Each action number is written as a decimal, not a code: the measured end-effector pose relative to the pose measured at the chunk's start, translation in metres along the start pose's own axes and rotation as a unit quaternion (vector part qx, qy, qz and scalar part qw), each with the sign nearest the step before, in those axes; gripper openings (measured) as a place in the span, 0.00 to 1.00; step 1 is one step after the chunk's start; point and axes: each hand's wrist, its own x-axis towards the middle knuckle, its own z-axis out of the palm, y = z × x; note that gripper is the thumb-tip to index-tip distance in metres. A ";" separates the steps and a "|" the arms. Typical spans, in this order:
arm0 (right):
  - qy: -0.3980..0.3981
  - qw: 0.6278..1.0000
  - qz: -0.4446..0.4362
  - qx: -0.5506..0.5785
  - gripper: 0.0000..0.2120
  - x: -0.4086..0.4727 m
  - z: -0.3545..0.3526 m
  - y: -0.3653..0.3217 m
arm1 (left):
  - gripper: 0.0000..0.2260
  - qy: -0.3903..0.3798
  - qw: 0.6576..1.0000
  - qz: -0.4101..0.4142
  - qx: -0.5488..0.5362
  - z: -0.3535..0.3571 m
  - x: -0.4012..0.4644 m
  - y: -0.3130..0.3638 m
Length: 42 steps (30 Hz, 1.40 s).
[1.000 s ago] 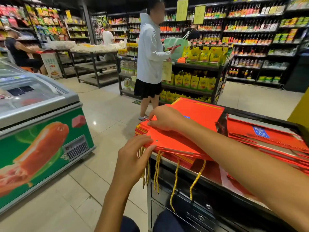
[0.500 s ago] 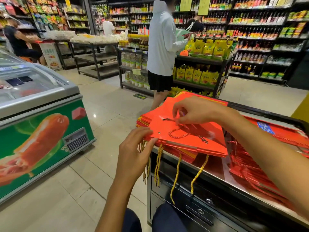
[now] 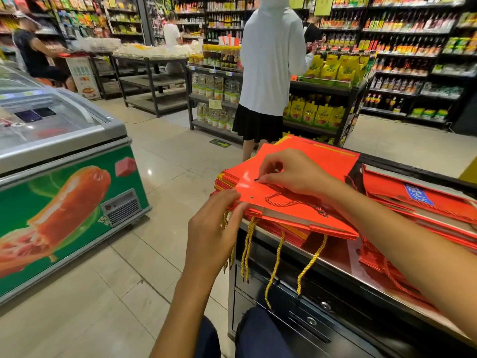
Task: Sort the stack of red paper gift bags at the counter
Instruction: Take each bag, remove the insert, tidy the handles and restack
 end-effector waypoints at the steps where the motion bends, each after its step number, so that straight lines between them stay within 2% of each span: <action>1: 0.000 1.000 -0.016 0.017 0.03 -0.004 -0.003 -0.004 | 0.12 0.003 1.000 0.000 0.000 0.001 -0.001 0.001; 4: -0.025 0.996 -0.067 0.054 0.03 -0.015 -0.011 -0.018 | 0.12 0.011 1.000 0.001 0.005 0.003 -0.002 0.002; 9: -0.069 0.984 -0.161 -0.024 0.04 -0.023 -0.016 -0.031 | 0.11 0.018 1.000 -0.001 0.025 0.005 -0.003 0.002; 13: -0.073 0.979 -0.180 -0.066 0.05 -0.022 -0.021 -0.034 | 0.11 0.028 0.999 -0.002 0.029 0.006 -0.003 0.003; 24: -0.092 0.970 -0.192 -0.120 0.05 -0.020 -0.021 -0.042 | 0.10 0.055 0.998 -0.012 0.016 0.006 -0.001 0.007; 28: -0.101 0.972 -0.180 -0.111 0.09 -0.026 -0.025 -0.049 | 0.09 0.072 0.997 -0.015 0.008 0.005 0.004 0.014; 32: -0.127 0.983 -0.120 -0.062 0.19 -0.035 -0.034 -0.049 | 0.09 0.084 0.996 -0.033 -0.005 0.007 0.008 0.017; 37: -0.084 0.990 -0.096 -0.067 0.15 -0.039 -0.030 -0.049 | 0.08 0.104 0.993 -0.061 -0.015 0.012 0.012 0.022; 40: -0.067 0.993 -0.086 -0.037 0.14 -0.038 -0.025 -0.050 | 0.06 0.116 0.987 -0.105 -0.031 0.013 0.013 0.028; 42: -0.050 0.995 -0.088 -0.013 0.11 -0.037 -0.022 -0.051 | 0.03 0.111 0.988 -0.106 -0.022 0.015 0.013 0.032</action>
